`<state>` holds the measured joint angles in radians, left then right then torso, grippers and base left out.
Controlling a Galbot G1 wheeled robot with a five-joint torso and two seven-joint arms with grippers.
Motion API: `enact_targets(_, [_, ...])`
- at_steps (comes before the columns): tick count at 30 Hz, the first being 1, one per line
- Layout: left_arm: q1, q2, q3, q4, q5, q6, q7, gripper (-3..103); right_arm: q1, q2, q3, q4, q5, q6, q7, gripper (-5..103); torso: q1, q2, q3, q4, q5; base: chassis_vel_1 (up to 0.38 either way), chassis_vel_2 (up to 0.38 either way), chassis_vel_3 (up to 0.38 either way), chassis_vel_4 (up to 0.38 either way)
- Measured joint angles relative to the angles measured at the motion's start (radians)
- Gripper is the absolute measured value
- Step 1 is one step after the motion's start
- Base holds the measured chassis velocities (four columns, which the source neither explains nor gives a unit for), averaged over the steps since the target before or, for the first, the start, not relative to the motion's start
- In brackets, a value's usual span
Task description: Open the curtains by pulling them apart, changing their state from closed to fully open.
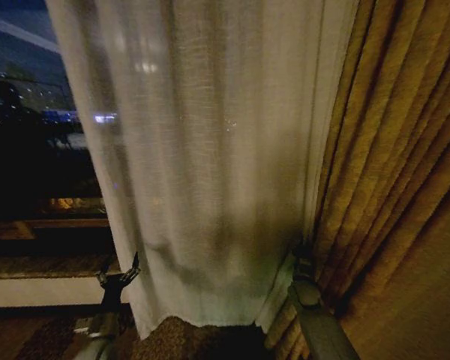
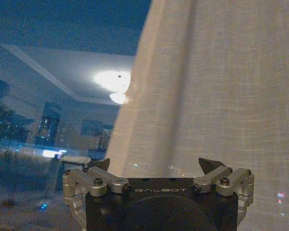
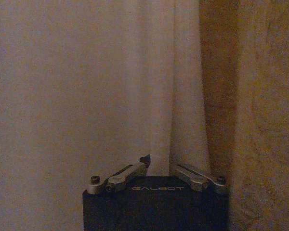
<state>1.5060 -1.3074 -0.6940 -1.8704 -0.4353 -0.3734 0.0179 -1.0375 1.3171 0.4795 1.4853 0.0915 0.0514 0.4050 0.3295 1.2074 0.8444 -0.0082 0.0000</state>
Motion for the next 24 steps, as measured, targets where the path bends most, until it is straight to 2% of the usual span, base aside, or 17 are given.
enact_targets(2, [0.0, 0.0, 0.0, 0.0, 0.0, 0.0, 0.0, 100, -0.031, 0.001, -0.031, 0.044, 0.029, 0.041, -0.083, 0, 0.0, 0.0, 0.0, 0.0, -0.0002, 0.0, 0.0, 0.0, 0.0])
enact_targets(3, [0.0, 0.0, 0.0, 0.0, 0.0, 0.0, 0.0, 100, -0.031, 0.001, -0.031, 0.044, 0.029, 0.041, -0.083, 0, 0.0, 0.0, 0.0, 0.0, -0.0002, 0.0, 0.0, 0.0, 0.0])
enact_targets(4, [0.0, 0.0, 0.0, 0.0, 0.0, 0.0, 0.0, 100, -0.046, 0.001, -0.046, 0.061, 0.035, 0.059, -0.116, 0, 0.0, 0.0, 0.0, 0.0, -0.0001, 0.0, 0.0, 0.0, 0.0])
enact_targets(7, [0.0, 0.0, 0.0, 0.0, 0.0, 0.0, 0.0, 100, -0.086, 0.004, -0.084, 0.094, 0.038, 0.095, -0.192, 16, 0.0, 0.0, 0.0, 0.0001, -0.0001, 0.0, 0.0, 0.0, 0.0])
enact_targets(8, [0.0, 0.0, 0.0, 0.0, 0.0, 0.0, 0.0, 100, -0.086, 0.004, -0.084, 0.094, 0.038, 0.095, -0.192, 16, 0.0, 0.0, 0.0, 0.0001, -0.0001, 0.0, 0.0, 0.0, 0.0])
enact_targets(9, [0.0, 0.0, 0.0, 0.0, 0.0, 0.0, 0.0, 100, -0.097, 0.004, -0.091, 0.102, 0.04, 0.098, -0.206, 22, 0.0, 0.0, 0.0, 0.0001, -0.0001, 0.0, 0.0, 0.0, 0.0])
enact_targets(10, [0.0, 0.0, 0.0, 0.0, 0.0, 0.0, 0.0, 100, -0.109, 0.003, -0.1, 0.114, 0.048, 0.1, -0.22, 22, 0.0, 0.0, 0.0, 0.0001, -0.0002, 0.0, 0.0, 0.0, 0.0])
enact_targets(12, [0.0, 0.0, 0.0, 0.0, 0.0, 0.0, 0.0, 100, -0.135, 0.0, -0.111, 0.143, 0.076, 0.1, -0.242, 33, 0.0, 0.0, 0.0, 0.0002, -0.0001, 0.0, 0.0, 0.0, 0.0])
enact_targets(13, [0.0, 0.0, 0.0, 0.0, 0.0, 0.0, 0.0, 100, -0.135, 0.0, -0.111, 0.143, 0.076, 0.1, -0.242, 33, 0.0, 0.0, 0.0, 0.0002, -0.0001, 0.0, 0.0, 0.0, 0.0])
enact_targets(16, [0.0, 0.0, 0.0, 0.0, 0.0, 0.0, 0.0, 100, -0.189, 0.003, -0.117, 0.219, 0.102, 0.095, -0.252, 49, 0.0, 0.0, 0.0, 0.0, -0.0001, 0.0, 0.0, 0.0, 0.0])
enact_targets(18, [0.0, 0.0, 0.0, 0.0, 0.0, 0.0, 0.0, 100, -0.201, 0.006, -0.118, 0.236, 0.106, 0.094, -0.252, 49, 0.0, 0.0, 0.0, 0.0001, -0.0002, 0.0, 0.0, 0.0, 0.0])
enact_targets(22, [0.0, 0.0, 0.0, 0.0, 0.0, 0.0, 0.0, 100, -0.224, 0.019, -0.103, 0.254, 0.058, 0.091, -0.267, 71, 0.0, 0.0, 0.0, 0.0001, -0.0002, 0.0, 0.0, 0.0, 0.0])
enact_targets(23, [0.0, 0.0, 0.0, 0.0, 0.0, 0.0, 0.0, 100, -0.224, 0.019, -0.103, 0.254, 0.058, 0.091, -0.267, 71, 0.0, 0.0, 0.0, 0.0001, -0.0002, 0.0, 0.0, 0.0, 0.0])
enact_targets(24, [0.0, 0.0, 0.0, 0.0, 0.0, 0.0, 0.0, 100, -0.227, 0.021, -0.101, 0.254, 0.047, 0.091, -0.268, 77, 0.0, 0.0, 0.0, 0.0001, -0.0001, 0.0, 0.0, 0.0, 0.0])
